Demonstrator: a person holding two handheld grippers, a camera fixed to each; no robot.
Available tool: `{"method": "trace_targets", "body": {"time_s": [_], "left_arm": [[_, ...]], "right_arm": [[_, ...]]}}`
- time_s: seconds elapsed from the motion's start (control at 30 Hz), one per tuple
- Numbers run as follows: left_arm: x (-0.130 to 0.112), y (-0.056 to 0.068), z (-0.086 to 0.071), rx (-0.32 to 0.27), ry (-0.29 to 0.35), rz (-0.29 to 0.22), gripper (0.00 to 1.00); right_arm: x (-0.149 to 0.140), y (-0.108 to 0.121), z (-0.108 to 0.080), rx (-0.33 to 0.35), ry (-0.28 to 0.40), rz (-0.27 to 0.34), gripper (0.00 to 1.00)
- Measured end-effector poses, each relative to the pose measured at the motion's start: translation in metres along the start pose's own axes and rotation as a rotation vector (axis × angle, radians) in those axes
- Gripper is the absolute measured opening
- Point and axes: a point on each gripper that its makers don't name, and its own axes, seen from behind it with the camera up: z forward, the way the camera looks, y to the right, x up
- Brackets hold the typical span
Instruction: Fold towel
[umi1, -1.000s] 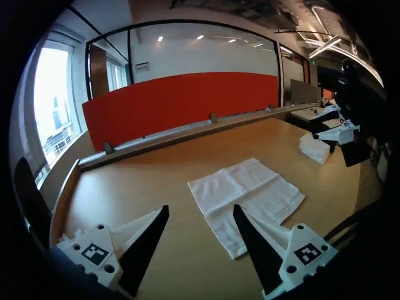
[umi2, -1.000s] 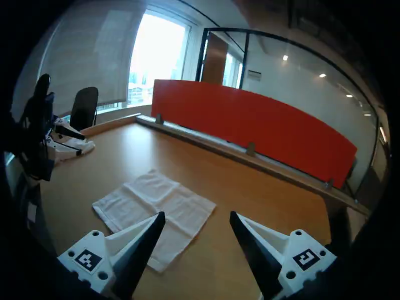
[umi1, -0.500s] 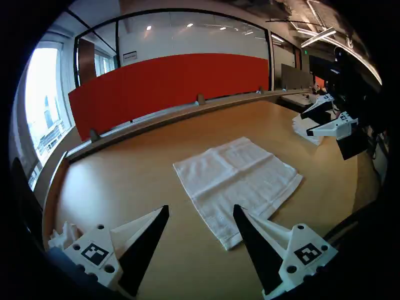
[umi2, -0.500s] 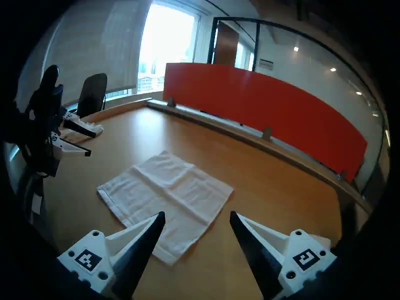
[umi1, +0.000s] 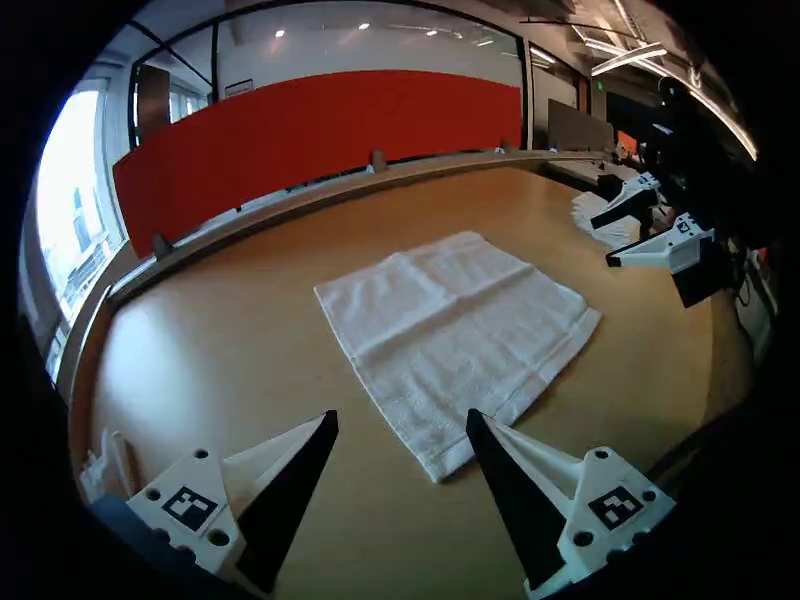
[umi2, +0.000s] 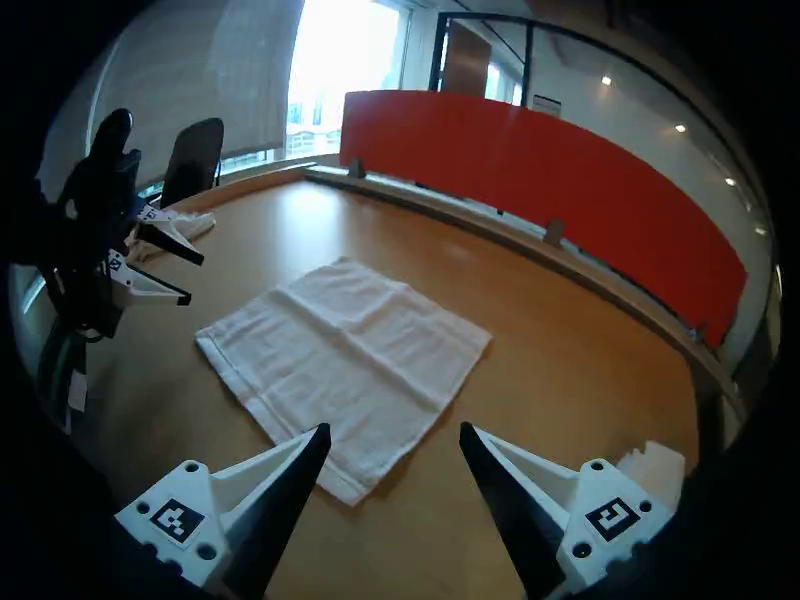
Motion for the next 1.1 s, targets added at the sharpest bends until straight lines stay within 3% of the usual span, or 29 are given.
{"method": "trace_targets", "body": {"time_s": [0.47, 0.9, 1.1], "left_arm": [[-0.025, 0.020, 0.019, -0.049, -0.058, 0.009, 0.95], [-0.043, 0.027, 0.031, -0.071, -0.114, 0.024, 0.96], [-0.053, 0.031, 0.033, -0.084, -0.155, 0.032, 0.95]], "right_arm": [[-0.039, -0.019, 0.018, 0.053, -0.072, 0.002, 1.00], [-0.067, -0.029, 0.025, 0.094, -0.133, -0.004, 0.99], [-0.074, -0.031, 0.027, 0.117, -0.155, -0.011, 0.94]]}}
